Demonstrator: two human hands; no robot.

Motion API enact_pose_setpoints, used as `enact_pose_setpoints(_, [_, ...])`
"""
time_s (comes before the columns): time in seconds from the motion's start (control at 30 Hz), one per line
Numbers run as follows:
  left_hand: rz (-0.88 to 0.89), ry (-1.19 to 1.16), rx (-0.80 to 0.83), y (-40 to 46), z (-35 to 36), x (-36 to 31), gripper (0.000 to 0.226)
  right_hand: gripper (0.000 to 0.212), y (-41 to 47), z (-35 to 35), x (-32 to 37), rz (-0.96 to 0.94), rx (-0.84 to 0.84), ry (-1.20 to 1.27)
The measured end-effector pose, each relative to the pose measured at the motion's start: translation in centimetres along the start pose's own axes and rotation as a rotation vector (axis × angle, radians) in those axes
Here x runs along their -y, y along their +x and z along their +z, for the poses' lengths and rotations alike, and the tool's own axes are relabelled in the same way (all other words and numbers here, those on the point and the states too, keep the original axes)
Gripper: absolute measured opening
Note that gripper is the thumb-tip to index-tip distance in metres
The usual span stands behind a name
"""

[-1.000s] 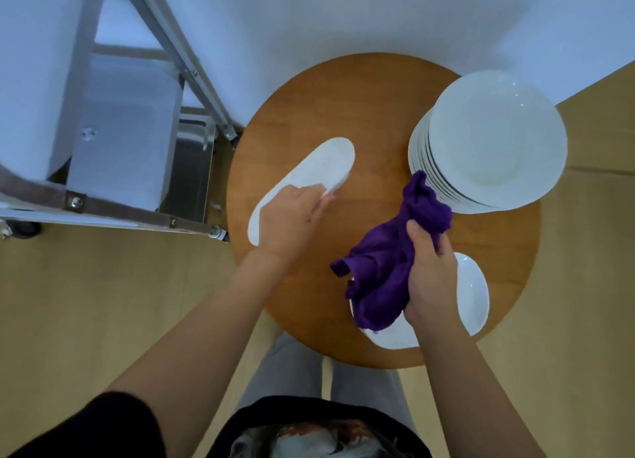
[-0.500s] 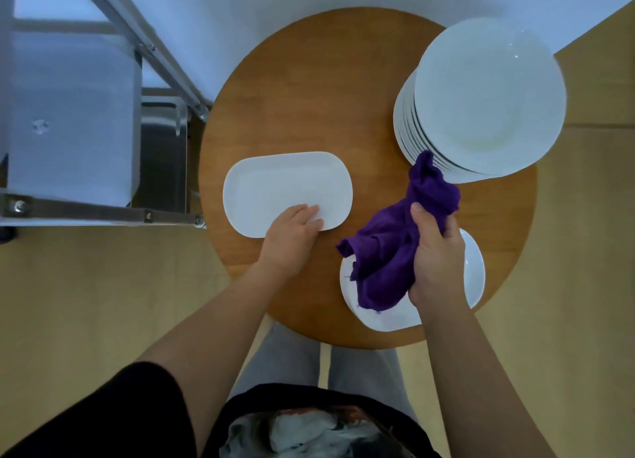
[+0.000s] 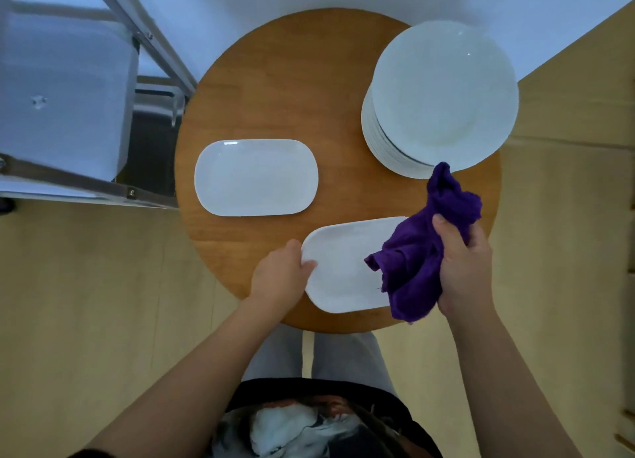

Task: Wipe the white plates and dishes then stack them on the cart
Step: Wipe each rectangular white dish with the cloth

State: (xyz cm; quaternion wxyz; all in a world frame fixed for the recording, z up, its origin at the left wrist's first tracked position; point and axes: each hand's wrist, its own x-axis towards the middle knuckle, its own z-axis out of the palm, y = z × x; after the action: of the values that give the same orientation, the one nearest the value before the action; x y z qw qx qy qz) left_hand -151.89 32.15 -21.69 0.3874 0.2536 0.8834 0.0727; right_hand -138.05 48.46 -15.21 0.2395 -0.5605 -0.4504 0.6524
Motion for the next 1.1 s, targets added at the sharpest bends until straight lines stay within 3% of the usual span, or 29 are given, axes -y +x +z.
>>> enact_pose_setpoints(0.1, [-0.029,-0.062,-0.026,0.0,-0.2,-0.2,0.027,0.026,0.0,-1.1,-0.1,0.001,0.045,-0.044])
enact_pose_setpoints(0.23, [-0.084,-0.079,-0.182,-0.6,0.0,-0.9,0.030,0.023,0.3,-2.3,-0.4,0.018,0.084,-0.076])
enact_pose_setpoints(0.4, [-0.238,-0.227,-0.155,-1.0,0.9,-1.6,0.026,0.020,0.8,-4.4,-0.5,0.042,0.078,-0.116])
enact_pose_setpoints(0.83, [-0.225,-0.289,-0.379,-2.0,1.2,-2.5,0.021,0.018,2.0,-6.1,-1.7,0.105,0.052,-0.163])
enact_pose_setpoints(1.03, [-0.211,-0.377,-0.378,-2.7,0.1,-2.8,0.012,0.017,1.8,-5.9,-2.0,0.144,0.010,-0.167])
enact_pose_setpoints(1.1, [-0.221,-0.533,-0.337,-2.8,-0.3,-3.1,0.012,0.023,1.6,-5.8,-2.1,0.143,-0.005,-0.178])
